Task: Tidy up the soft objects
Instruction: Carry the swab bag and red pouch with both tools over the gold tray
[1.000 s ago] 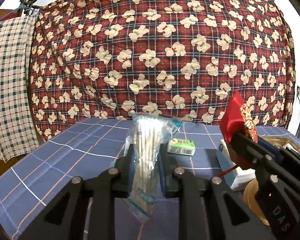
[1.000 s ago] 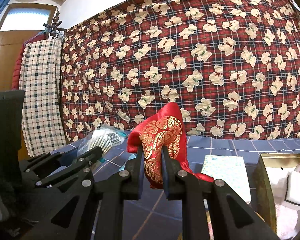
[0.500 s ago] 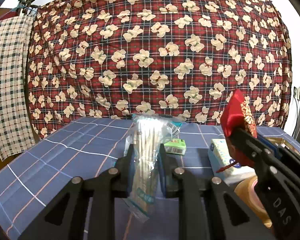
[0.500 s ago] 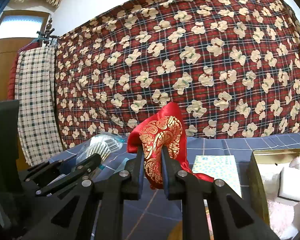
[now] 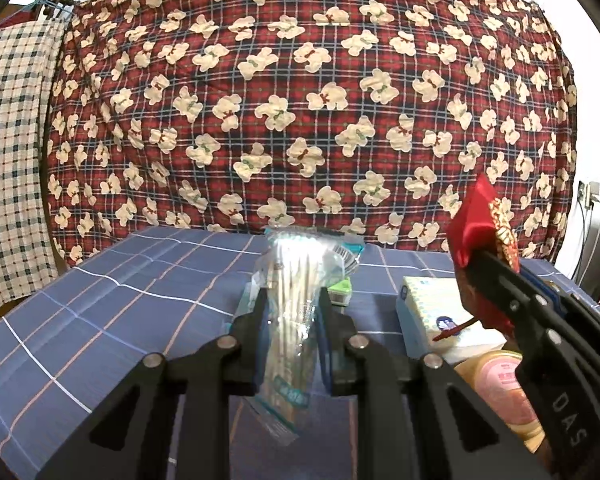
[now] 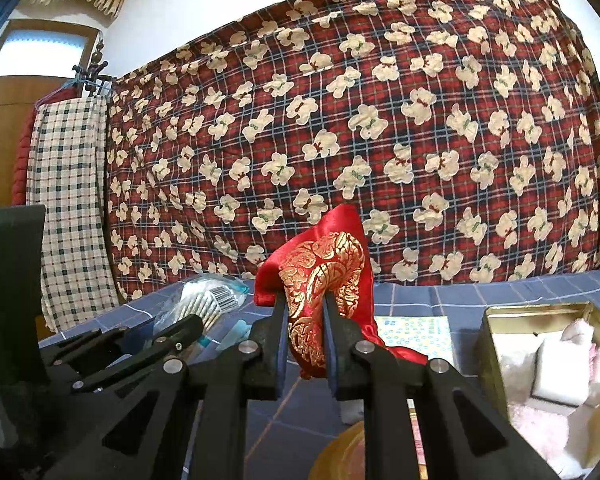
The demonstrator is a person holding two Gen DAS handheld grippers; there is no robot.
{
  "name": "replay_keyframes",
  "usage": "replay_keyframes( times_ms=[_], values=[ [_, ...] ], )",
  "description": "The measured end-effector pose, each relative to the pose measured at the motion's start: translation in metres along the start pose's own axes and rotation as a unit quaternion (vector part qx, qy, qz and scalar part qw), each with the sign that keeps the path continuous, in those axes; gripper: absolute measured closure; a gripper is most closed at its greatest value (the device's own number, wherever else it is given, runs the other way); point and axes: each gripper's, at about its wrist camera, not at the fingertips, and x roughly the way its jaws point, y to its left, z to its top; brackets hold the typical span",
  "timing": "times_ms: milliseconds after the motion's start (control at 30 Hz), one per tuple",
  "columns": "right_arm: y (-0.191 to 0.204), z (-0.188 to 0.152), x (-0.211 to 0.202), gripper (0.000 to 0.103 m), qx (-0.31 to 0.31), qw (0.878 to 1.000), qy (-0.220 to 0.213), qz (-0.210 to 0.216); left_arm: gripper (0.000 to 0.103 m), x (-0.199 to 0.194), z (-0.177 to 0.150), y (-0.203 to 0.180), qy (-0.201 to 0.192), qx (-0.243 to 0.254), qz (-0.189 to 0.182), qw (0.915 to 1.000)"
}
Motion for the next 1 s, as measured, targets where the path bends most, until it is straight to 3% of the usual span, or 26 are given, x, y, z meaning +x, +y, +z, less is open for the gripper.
replay_keyframes(
  times_ms=[300,500,767,1000],
  values=[
    [-0.031,0.01,-0.021,0.086,0.011,1.0,-0.001,-0.015,0.084,-0.006,0.001,-0.016,0.014,-0.01,-0.039,0.9991],
    [-0.056,0.022,-0.043,0.086,0.014,1.0,-0.004,-0.028,0.084,-0.009,0.015,-0.048,0.029,0.004,-0.092,0.9953],
    [-0.132,0.034,-0.064,0.086,0.061,0.996,0.037,-0.046,0.084,-0.007,0.032,-0.115,0.063,0.042,-0.182,0.9804],
    [-0.187,0.04,-0.074,0.086,0.057,0.993,0.071,-0.072,0.084,-0.001,0.04,-0.16,0.086,0.066,-0.221,0.9692]
  ],
)
